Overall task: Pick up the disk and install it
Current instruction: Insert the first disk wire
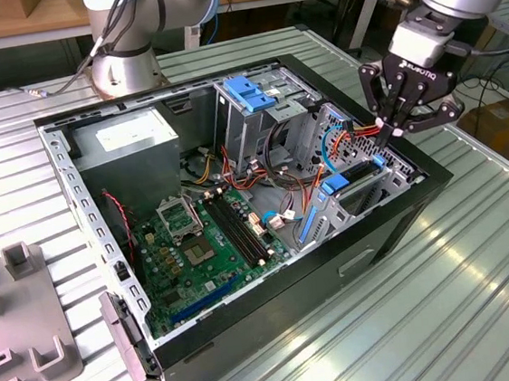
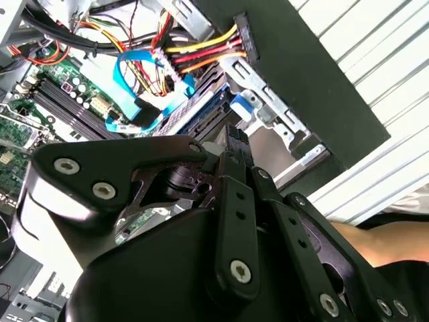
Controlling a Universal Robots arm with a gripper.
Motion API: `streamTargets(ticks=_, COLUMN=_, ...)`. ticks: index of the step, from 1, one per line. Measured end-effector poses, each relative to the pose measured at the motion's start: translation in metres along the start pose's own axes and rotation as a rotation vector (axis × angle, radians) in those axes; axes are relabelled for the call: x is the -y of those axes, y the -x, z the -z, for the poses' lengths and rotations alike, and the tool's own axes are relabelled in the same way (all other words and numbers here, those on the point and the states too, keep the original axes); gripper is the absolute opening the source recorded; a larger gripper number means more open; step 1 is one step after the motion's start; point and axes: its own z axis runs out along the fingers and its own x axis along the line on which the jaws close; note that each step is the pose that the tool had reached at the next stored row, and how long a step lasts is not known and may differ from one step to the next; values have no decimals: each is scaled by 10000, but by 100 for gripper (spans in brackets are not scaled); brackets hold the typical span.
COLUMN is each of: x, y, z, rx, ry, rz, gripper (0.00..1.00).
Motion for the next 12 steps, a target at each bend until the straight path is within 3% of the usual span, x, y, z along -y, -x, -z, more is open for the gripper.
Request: streamTargets(ticks=12, x=180, y=140, z=-1, rx=-18, ry=3, rz=235, gripper=10)
